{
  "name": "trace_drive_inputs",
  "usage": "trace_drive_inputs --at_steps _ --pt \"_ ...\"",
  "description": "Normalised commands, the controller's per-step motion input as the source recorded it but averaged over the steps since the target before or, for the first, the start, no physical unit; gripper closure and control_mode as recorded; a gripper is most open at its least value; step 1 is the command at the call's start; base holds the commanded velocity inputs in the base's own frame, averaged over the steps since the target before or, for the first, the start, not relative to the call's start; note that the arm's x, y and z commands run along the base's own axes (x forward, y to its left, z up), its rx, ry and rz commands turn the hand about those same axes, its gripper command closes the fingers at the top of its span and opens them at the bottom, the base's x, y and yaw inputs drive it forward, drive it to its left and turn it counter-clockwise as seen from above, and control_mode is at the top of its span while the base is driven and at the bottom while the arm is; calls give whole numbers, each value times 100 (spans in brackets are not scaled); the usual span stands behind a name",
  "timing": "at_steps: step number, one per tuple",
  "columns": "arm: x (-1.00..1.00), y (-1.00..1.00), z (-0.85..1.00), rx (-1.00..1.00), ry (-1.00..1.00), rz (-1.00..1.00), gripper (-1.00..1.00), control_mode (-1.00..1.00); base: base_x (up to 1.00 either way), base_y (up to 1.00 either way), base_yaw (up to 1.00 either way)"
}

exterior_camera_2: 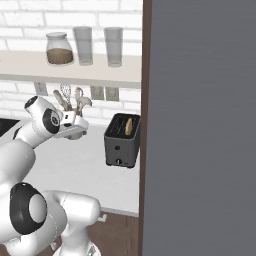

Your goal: Start the toaster. Once the lever pops up, take the bread to the plate on the dining counter.

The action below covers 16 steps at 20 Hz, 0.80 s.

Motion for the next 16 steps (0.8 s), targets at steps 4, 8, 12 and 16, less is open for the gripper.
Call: trace_drive_inputs --at_steps 4,8,12,16 --pt "0 0 0 0 0 0 -100 -100 0 0 0" --pt "0 0 0 0 0 0 -100 -100 0 0 0" --pt "0 0 0 0 0 0 -100 -100 0 0 0" --pt "0 0 0 0 0 0 -100 -100 0 0 0"
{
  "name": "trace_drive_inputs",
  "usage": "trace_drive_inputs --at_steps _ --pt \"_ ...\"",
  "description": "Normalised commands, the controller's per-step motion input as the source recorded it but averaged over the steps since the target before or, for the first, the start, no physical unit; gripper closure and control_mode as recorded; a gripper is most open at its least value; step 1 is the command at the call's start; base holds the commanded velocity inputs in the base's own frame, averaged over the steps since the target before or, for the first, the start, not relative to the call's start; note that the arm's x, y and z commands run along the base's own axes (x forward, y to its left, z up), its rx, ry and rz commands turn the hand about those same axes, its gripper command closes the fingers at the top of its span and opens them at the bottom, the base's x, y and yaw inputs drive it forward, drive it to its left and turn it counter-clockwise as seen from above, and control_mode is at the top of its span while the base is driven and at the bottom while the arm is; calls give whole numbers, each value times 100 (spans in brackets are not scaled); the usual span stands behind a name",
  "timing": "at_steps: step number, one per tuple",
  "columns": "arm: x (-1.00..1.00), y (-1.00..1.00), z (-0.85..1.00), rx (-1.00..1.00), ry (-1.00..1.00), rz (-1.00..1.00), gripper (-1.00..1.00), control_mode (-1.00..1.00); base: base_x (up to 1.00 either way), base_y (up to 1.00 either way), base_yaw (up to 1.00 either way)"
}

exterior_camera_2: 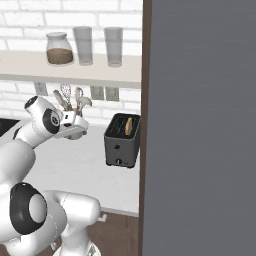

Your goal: Start the toaster. Once the lever pops up, take the bread to the plate on the dining counter.

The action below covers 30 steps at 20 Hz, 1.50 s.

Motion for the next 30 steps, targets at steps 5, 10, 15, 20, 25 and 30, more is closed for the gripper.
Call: trace_drive_inputs --at_steps 5,10,15,20,25,30 --pt "0 0 0 0 0 0 -100 -100 0 0 0" --pt "-1 0 0 0 -2 0 -100 -100 0 0 0" --pt "-2 -4 0 2 -6 0 -100 -100 0 0 0" --pt "0 -15 0 10 -5 0 -100 -100 0 0 0" --pt "-1 -20 0 13 0 0 -100 -100 0 0 0" --pt "0 -36 15 9 -7 -1 -100 -100 0 0 0"
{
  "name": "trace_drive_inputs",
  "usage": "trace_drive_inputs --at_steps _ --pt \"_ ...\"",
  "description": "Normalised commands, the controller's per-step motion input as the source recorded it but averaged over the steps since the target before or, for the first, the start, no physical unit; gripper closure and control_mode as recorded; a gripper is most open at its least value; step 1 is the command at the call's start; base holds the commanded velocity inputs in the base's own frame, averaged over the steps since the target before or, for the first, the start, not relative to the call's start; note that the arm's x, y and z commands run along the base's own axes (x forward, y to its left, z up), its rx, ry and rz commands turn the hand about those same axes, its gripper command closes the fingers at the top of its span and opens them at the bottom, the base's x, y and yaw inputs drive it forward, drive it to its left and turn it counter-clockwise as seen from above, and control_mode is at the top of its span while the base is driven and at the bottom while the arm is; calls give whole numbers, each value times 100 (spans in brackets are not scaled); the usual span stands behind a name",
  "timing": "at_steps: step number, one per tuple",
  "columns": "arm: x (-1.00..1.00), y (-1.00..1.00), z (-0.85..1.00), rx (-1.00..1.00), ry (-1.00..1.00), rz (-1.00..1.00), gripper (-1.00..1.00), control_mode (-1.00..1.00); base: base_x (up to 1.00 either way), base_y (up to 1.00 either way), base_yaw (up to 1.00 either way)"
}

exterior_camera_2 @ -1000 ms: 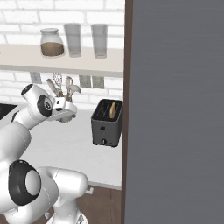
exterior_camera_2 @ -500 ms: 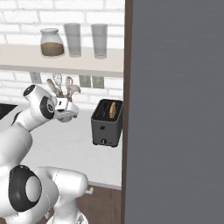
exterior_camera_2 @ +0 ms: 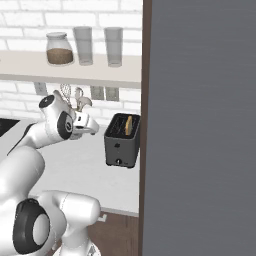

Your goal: Start the toaster. Once the lever pops up, take the bread to the plate on the dining counter.

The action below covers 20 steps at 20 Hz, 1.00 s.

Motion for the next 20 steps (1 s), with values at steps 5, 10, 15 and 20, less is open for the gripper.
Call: trace_drive_inputs --at_steps 5,10,15,20 --pt "-2 -38 22 1 -17 0 -100 -100 0 0 0" --pt "-1 -48 26 1 -8 0 -100 -100 0 0 0" --pt "1 -72 21 9 0 -2 -100 -100 0 0 0" --pt "2 -54 11 10 3 0 -100 -100 0 0 0"
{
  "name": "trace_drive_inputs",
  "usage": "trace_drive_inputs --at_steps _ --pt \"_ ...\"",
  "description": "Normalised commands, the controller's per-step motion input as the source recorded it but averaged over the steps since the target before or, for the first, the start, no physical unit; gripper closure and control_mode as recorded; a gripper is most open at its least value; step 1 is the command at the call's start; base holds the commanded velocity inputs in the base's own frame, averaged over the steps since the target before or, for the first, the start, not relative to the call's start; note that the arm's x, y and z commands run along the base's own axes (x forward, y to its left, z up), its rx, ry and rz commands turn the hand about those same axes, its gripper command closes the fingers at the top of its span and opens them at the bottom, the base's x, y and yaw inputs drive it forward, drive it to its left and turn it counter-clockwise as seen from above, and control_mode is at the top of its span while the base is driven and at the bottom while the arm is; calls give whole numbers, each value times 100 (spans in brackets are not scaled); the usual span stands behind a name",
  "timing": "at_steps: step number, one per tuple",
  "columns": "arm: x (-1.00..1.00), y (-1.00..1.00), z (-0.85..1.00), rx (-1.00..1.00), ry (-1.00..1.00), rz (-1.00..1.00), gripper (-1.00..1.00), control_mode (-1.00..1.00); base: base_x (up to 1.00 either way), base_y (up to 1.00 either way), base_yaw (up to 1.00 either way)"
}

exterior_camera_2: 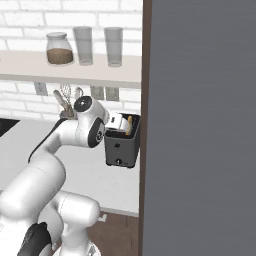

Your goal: Start the toaster. Once the lever pops up, take the bread to the plate on the dining counter.

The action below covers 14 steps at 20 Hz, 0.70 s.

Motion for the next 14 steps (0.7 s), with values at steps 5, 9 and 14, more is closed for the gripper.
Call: trace_drive_inputs --at_steps 5,9,14 --pt "4 -31 0 8 4 0 -100 -100 0 0 0" --pt "8 -7 2 8 0 0 -100 -100 0 0 0" --pt "25 -3 1 0 0 0 -100 -100 0 0 0"
